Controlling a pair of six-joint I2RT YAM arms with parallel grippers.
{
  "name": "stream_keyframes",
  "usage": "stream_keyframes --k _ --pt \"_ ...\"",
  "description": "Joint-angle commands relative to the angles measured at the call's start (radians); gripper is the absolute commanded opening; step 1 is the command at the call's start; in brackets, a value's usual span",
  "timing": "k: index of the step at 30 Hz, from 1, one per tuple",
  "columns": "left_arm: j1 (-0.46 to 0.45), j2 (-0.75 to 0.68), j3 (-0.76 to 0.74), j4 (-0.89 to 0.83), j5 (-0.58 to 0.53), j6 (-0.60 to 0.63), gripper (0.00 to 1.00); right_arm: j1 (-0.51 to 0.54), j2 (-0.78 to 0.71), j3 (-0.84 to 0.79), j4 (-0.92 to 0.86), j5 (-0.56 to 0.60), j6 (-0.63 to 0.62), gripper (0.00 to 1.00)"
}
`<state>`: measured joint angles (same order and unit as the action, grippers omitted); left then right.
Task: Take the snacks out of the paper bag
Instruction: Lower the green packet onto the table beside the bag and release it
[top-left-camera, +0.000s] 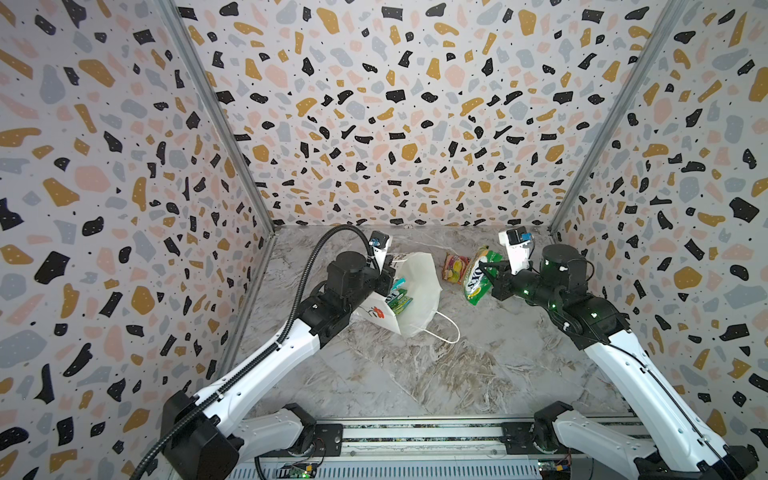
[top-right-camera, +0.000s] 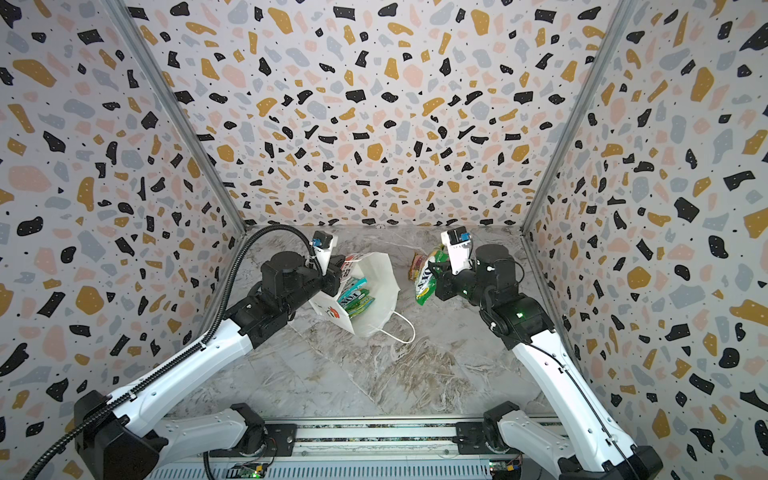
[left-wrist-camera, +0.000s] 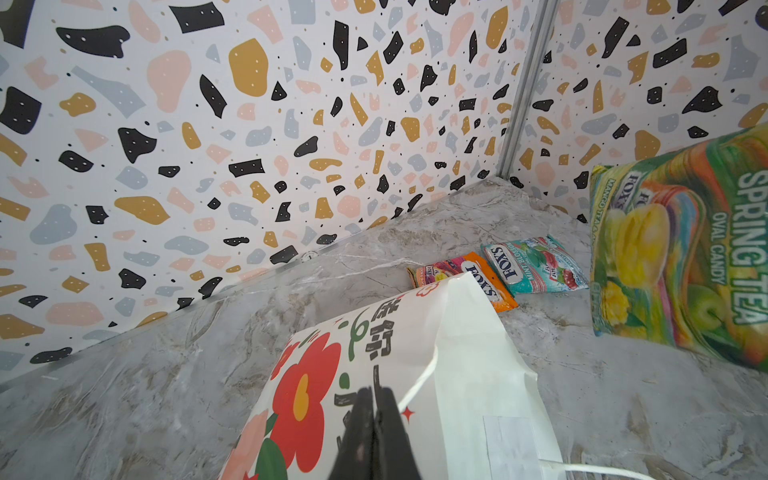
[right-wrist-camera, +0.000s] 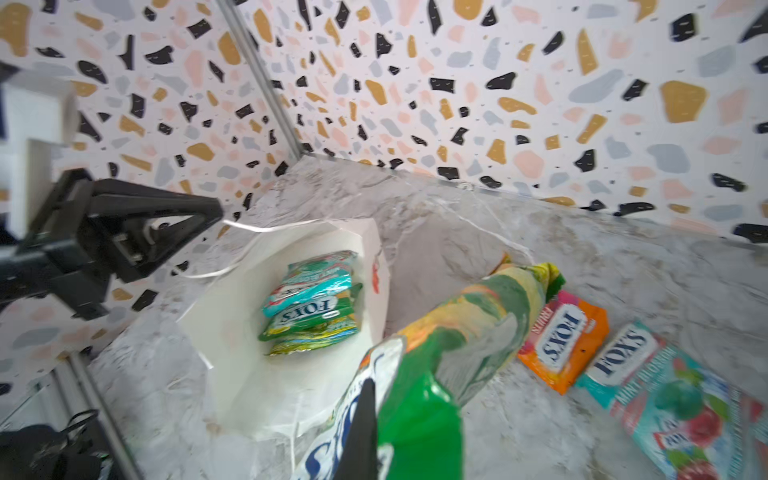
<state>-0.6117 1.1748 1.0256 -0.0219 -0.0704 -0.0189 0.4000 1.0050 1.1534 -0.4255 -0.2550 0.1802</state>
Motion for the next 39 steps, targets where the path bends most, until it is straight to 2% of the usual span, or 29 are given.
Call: stream_keyframes --k 1,5,9,18,26,30,39 --pt "-0.001 0.003 0.018 0.019 -0.016 0.004 0.0 -0.043 -0.002 0.017 -0.055 0.075 -0.052 0.0" --pt "0.0 0.003 0.018 0.017 -0.016 0.005 0.0 -0.089 0.026 -0.04 -0.055 0.069 -0.075 0.0" --pt "0.0 0.002 0.019 0.016 -0.017 0.008 0.0 -0.098 0.055 -0.112 -0.006 0.0 -0.09 0.0" --pt "0.0 -0.005 0.018 0.011 -0.015 0.014 0.0 -0.101 0.226 -0.18 0.132 -0.277 -0.041 0.0" --pt "0.0 -0.005 0.018 0.013 -0.008 0.015 0.0 -0.1 0.366 -0.227 0.374 -0.534 0.051 0.0" --pt "0.0 -0.004 0.019 0.01 -0.006 0.014 0.0 -0.099 0.425 -0.233 0.387 -0.515 0.059 0.0" --pt "-0.001 -0.001 0.019 0.01 -0.002 0.014 0.0 -0.143 0.474 -0.264 0.248 -0.325 -0.048 0.0"
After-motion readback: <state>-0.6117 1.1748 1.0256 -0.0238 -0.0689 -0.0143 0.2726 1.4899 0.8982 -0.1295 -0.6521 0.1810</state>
